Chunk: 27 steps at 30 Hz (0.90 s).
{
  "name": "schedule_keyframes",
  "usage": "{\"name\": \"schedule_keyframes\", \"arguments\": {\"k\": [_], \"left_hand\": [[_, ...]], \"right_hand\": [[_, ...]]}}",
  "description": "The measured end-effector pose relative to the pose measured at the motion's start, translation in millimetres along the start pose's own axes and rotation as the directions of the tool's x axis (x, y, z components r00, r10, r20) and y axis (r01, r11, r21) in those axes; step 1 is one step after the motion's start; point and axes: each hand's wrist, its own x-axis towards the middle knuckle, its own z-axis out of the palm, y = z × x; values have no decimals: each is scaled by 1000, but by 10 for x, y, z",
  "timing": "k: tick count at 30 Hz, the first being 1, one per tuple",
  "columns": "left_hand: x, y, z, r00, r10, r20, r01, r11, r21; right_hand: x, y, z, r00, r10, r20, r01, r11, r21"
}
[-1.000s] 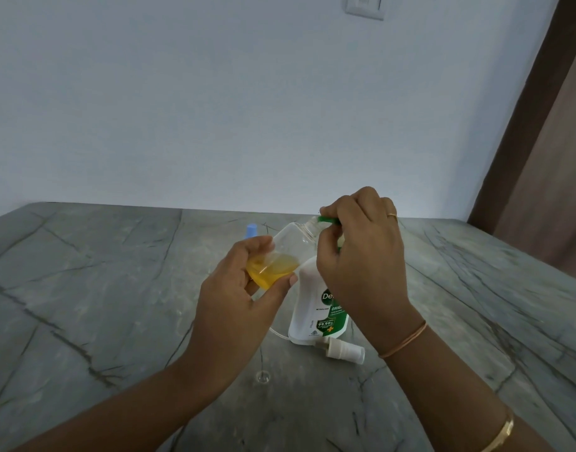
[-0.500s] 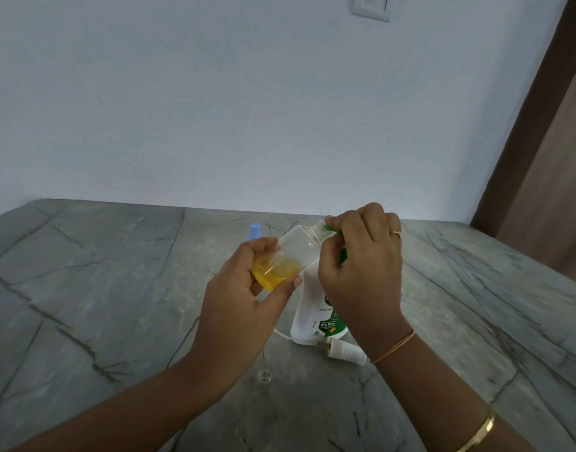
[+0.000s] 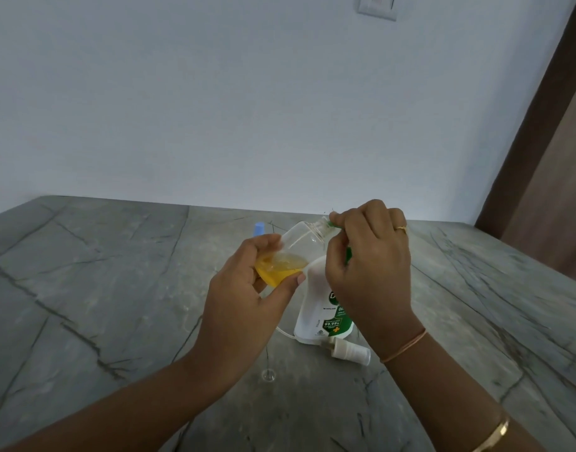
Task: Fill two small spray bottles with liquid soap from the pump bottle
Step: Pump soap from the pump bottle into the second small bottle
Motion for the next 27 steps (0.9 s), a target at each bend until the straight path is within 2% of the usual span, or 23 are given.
{"name": "schedule_keyframes", "arguments": {"k": [5,13,20,27], "left_hand": [[-5,-13,10,1000,-13,4,13,999,49],[-4,-9,8,1000,2,3,-2,1000,27],[-13,-1,9,1000,-3,6,3,1000,10],[-13,-16,11,1000,-4,12,4,1000,25]], "right_hand": [[-35,-10,14,1000,-4,3,4,1000,-8],[109,-20,-82,998,-32,62,34,999,-37],[13,-7,-12,1000,-3,13,3,1000,3],[-26,-16,6,1000,18,24,-18,1000,17]]}}
